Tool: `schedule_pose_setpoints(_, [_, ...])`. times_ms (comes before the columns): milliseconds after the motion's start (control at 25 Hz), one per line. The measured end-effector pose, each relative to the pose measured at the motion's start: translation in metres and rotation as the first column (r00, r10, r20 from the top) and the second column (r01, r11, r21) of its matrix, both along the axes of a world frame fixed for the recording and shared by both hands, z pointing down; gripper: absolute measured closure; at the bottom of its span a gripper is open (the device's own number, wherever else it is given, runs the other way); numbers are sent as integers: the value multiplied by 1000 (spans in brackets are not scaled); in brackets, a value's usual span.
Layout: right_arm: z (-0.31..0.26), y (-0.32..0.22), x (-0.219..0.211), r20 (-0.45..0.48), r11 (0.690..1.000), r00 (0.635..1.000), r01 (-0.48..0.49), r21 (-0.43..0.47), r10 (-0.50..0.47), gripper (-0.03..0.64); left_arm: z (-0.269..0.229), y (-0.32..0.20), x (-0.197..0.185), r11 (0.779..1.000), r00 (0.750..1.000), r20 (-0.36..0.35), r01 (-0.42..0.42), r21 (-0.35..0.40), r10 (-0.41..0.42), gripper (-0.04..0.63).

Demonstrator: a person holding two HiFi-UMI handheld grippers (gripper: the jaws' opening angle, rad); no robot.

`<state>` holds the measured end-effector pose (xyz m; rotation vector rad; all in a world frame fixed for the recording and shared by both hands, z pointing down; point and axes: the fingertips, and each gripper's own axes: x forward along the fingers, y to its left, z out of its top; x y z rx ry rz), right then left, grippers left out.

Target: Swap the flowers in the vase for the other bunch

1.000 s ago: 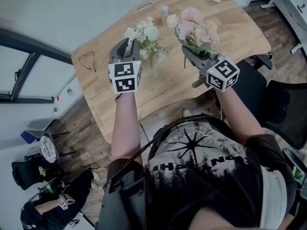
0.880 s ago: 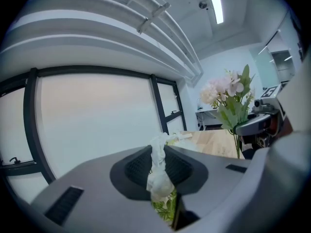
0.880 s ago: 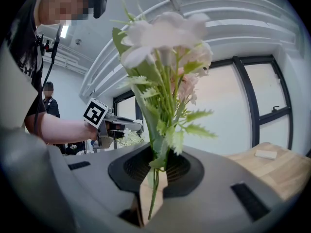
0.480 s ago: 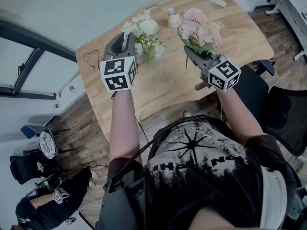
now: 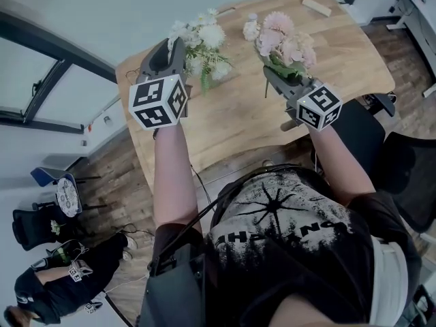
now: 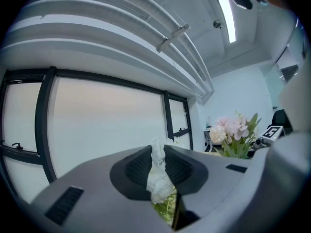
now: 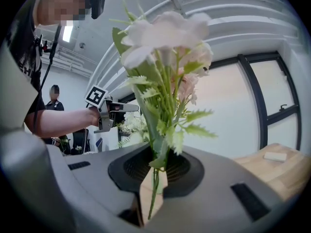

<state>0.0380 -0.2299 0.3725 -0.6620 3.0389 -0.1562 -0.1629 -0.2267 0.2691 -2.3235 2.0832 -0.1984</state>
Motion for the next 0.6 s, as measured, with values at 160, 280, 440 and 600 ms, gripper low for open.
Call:
schedule_pose_setpoints(160, [0,-1,0,1,1000,1000,22,0,-22,561,-10,7,-4,999,999,6,32,20,-32,518])
schedule_pose_setpoints(280, [-1,-2,-4,2,999,999,47,3,-47,561,-10,17,-13,997,998,8,70,17,-70,518])
schedule_pose_setpoints(440, [0,-7,-10,2,997,997,83,3,-83,562,0,30,-29,991,991,7,132,0,-132,518])
schedule_pose_setpoints(600, [2,-6,-15,5,992,992,122,3,-122,562,14,54,-40,982,982,-2,190,-20,-190,518])
